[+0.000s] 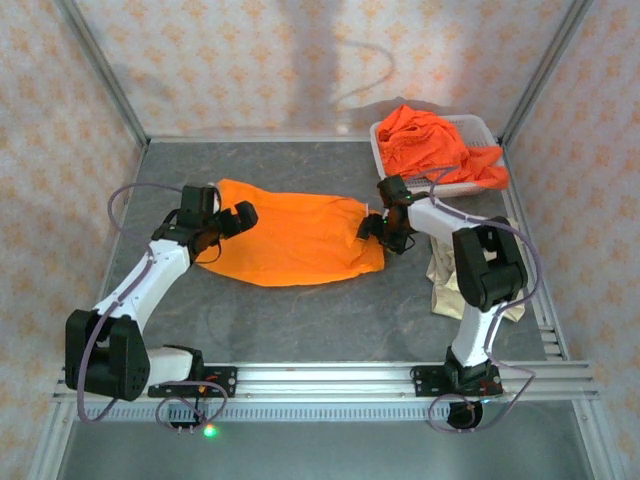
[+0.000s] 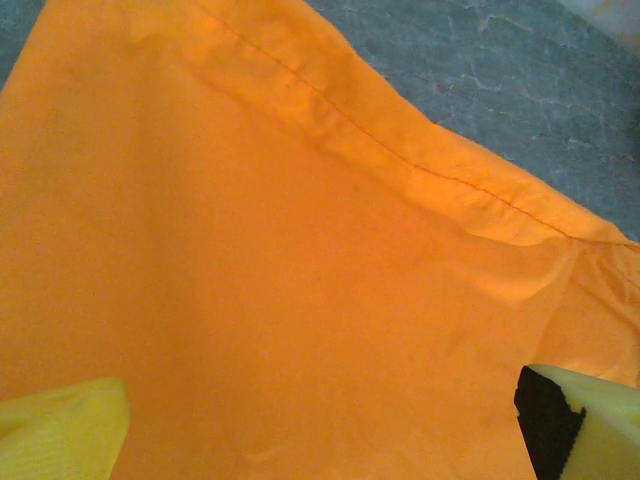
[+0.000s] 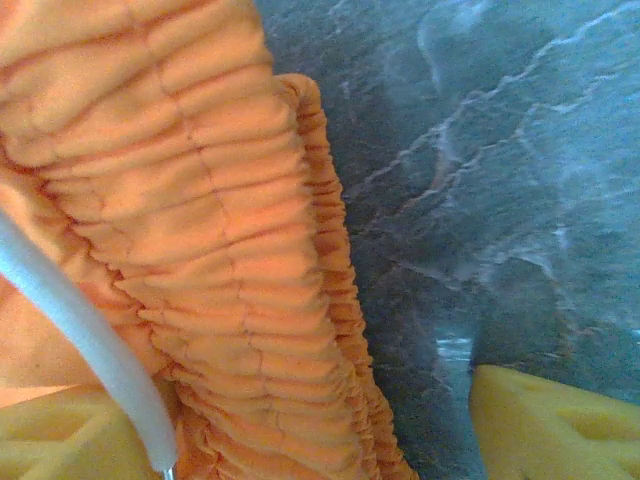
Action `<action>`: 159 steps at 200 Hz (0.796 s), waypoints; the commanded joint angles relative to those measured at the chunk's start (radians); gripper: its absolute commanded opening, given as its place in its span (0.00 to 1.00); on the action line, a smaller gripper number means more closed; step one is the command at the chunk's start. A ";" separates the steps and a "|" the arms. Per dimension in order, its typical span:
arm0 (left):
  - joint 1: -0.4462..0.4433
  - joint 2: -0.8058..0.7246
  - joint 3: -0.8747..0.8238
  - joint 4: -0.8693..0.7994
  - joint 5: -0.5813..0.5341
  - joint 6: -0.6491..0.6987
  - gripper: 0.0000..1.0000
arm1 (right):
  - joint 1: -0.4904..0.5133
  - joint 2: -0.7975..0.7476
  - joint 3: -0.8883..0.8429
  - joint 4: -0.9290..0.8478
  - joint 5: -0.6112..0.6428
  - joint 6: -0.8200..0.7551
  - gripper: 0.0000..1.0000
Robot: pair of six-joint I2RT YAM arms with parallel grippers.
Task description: Fold and stack the shorts
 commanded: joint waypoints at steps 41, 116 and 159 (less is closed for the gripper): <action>-0.005 -0.033 -0.002 0.008 -0.014 0.011 1.00 | 0.014 0.131 0.045 0.038 -0.057 0.013 0.46; -0.005 -0.083 0.027 -0.026 -0.052 0.025 1.00 | 0.012 0.035 0.111 -0.198 0.209 -0.100 0.00; -0.004 -0.124 0.027 -0.038 -0.069 0.032 1.00 | -0.007 -0.080 0.211 -0.426 0.430 -0.207 0.00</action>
